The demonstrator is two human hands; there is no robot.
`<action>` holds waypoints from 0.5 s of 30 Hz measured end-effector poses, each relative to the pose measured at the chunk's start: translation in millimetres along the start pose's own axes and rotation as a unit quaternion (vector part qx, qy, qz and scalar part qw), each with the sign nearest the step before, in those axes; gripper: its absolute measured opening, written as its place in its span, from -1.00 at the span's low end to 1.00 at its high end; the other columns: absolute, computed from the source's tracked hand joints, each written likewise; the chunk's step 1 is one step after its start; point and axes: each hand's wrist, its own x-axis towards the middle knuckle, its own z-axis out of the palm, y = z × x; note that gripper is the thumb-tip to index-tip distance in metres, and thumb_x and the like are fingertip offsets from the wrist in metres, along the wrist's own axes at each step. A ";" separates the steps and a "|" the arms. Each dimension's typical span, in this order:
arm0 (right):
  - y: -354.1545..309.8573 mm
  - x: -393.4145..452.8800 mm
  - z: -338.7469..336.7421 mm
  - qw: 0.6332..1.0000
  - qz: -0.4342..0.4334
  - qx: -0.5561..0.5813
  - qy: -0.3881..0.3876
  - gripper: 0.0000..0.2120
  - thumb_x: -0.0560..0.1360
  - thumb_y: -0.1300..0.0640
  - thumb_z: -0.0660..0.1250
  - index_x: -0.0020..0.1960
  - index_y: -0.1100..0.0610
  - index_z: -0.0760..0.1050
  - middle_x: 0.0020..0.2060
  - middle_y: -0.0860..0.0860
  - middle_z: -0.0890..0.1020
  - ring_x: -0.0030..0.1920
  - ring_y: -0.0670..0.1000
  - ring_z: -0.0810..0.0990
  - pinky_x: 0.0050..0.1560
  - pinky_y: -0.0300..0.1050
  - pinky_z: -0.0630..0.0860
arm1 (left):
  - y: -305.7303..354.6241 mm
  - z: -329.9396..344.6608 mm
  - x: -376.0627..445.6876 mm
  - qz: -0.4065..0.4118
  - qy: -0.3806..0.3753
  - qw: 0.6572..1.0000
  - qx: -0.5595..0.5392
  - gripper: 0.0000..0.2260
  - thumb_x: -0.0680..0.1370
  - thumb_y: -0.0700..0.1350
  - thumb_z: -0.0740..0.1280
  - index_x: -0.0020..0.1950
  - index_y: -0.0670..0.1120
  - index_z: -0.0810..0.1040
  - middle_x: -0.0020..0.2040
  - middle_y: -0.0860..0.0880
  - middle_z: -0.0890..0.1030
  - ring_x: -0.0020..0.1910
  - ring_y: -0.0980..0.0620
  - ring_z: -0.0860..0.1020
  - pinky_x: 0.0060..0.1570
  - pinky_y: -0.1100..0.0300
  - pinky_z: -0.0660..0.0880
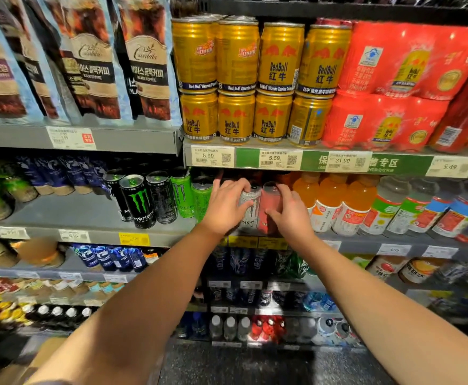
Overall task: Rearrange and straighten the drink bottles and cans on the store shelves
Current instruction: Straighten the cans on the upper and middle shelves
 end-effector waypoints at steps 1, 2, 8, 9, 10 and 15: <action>0.0 -0.1 0.7 1.000 0.000 -0.003 0.003 -0.39 0.55 0.08 0.40 0.52 0.09 0.23 0.26 0.16 0.48 0.25 0.16 0.50 0.21 -0.01 0.45 | -1.4 -1.3 0.0 0.005 -0.002 1.000 -0.004 -0.78 0.54 0.00 0.44 0.07 -0.02 0.46 -0.13 0.12 0.51 0.04 0.02 0.50 0.40 0.17 0.00; -0.7 -0.4 1.5 1.000 0.001 -0.004 0.007 -0.39 0.56 0.09 0.40 0.52 0.09 0.23 0.26 0.16 0.47 0.24 0.17 0.50 0.20 -0.01 0.45 | -2.2 -2.3 -0.3 0.006 -0.006 1.000 -0.009 -0.79 0.55 -0.02 0.42 0.09 -0.02 0.46 -0.13 0.12 0.50 0.04 0.03 0.49 0.41 0.16 -0.01; -7.5 -1.7 9.9 0.999 0.038 0.016 0.036 -0.39 0.54 0.08 0.42 0.50 0.06 0.23 0.25 0.13 0.43 0.18 0.15 0.53 0.14 0.02 0.50 | 1.4 -8.1 9.1 -0.010 -0.051 0.998 -0.028 -0.67 0.46 0.08 0.51 -0.03 0.03 0.38 0.03 0.07 0.59 0.08 0.06 0.48 0.20 0.14 0.18; -7.8 -1.5 10.9 0.998 0.039 0.017 0.040 -0.40 0.54 0.08 0.42 0.49 0.06 0.24 0.23 0.12 0.43 0.17 0.15 0.53 0.13 0.03 0.51 | 1.2 -9.0 12.0 -0.020 -0.059 0.997 -0.036 -0.68 0.47 0.07 0.51 -0.04 0.02 0.38 0.05 0.06 0.60 0.10 0.03 0.51 0.15 0.16 0.18; -7.9 -1.6 11.6 0.998 0.040 0.017 0.043 -0.40 0.53 0.07 0.43 0.48 0.06 0.24 0.22 0.12 0.43 0.16 0.16 0.53 0.12 0.04 0.51 | 0.0 -9.0 13.7 -0.030 -0.068 0.996 -0.043 -0.70 0.48 0.04 0.50 -0.05 0.02 0.38 0.03 0.06 0.60 0.11 0.01 0.52 0.14 0.17 0.18; -6.4 -2.6 12.8 0.998 0.042 0.011 0.045 -0.38 0.52 0.06 0.44 0.49 0.05 0.23 0.23 0.11 0.42 0.13 0.15 0.55 0.09 0.05 0.55 | -1.1 -8.9 11.0 -0.050 -0.079 0.994 -0.053 -0.69 0.56 0.00 0.40 0.27 0.00 0.45 0.11 0.00 0.61 0.23 -0.14 0.44 0.34 0.00 0.26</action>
